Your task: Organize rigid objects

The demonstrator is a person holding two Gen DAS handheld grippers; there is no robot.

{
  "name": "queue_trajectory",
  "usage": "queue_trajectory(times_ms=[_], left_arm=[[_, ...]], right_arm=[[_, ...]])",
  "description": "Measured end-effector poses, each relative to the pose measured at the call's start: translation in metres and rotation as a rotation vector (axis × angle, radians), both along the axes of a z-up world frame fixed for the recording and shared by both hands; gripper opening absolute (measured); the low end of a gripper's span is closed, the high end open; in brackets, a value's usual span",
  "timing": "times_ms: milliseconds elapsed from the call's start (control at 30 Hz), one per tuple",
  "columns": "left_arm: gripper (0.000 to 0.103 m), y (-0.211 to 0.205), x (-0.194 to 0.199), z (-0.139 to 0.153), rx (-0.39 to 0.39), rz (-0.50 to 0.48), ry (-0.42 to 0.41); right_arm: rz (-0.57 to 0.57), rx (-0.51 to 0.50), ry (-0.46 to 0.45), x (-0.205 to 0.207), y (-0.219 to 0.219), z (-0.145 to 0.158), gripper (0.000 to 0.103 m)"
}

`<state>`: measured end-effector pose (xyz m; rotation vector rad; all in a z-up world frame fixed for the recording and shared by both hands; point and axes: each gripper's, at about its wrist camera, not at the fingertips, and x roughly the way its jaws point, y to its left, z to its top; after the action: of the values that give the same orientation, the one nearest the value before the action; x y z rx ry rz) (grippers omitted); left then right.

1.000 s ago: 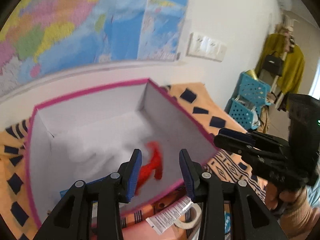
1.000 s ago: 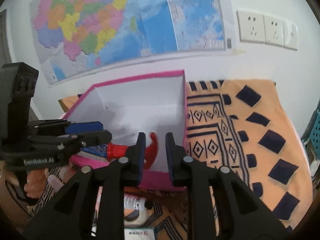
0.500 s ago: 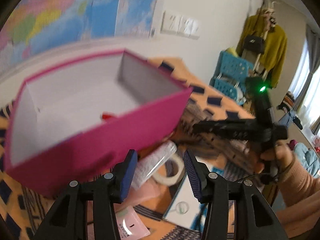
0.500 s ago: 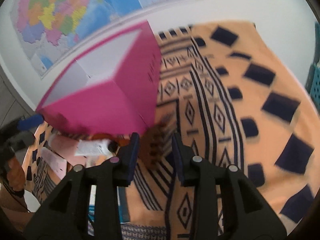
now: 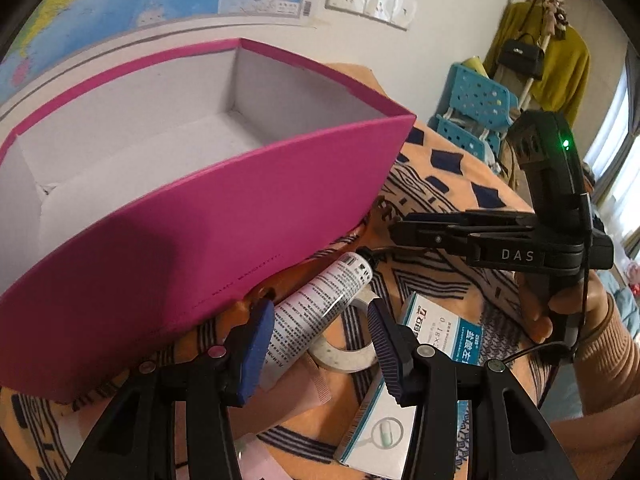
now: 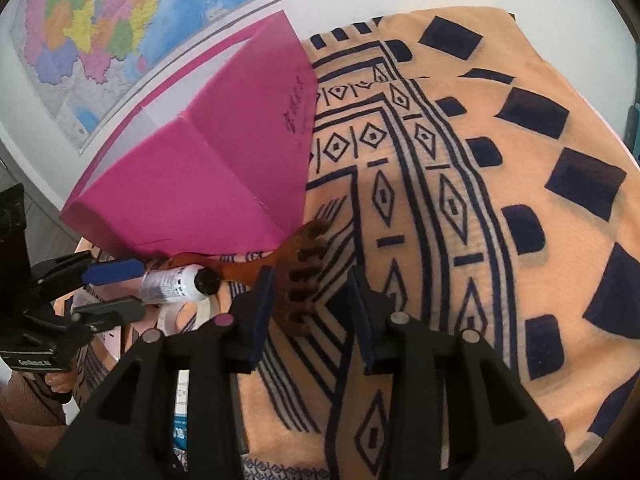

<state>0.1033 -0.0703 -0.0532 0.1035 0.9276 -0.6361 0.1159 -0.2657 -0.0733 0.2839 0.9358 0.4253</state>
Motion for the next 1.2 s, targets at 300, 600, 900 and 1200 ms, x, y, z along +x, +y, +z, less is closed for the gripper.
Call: queue_trajectory(times_ms=[300, 600, 900, 1200], left_arm=[[0.049, -0.003, -0.007, -0.003, -0.018, -0.090, 0.040], [0.049, -0.005, -0.021, -0.006, 0.002, -0.143, 0.042], [0.049, 0.023, -0.009, 0.004, -0.042, -0.013, 0.031], [0.049, 0.016, 0.003, -0.009, -0.051, 0.014, 0.081]], right_arm=[[0.032, -0.019, -0.014, -0.003, 0.006, -0.001, 0.019], [0.012, -0.015, -0.026, -0.010, -0.004, 0.002, 0.007], [-0.002, -0.019, -0.088, -0.022, -0.003, 0.020, 0.027], [0.082, 0.050, -0.055, -0.017, 0.024, 0.011, 0.028]])
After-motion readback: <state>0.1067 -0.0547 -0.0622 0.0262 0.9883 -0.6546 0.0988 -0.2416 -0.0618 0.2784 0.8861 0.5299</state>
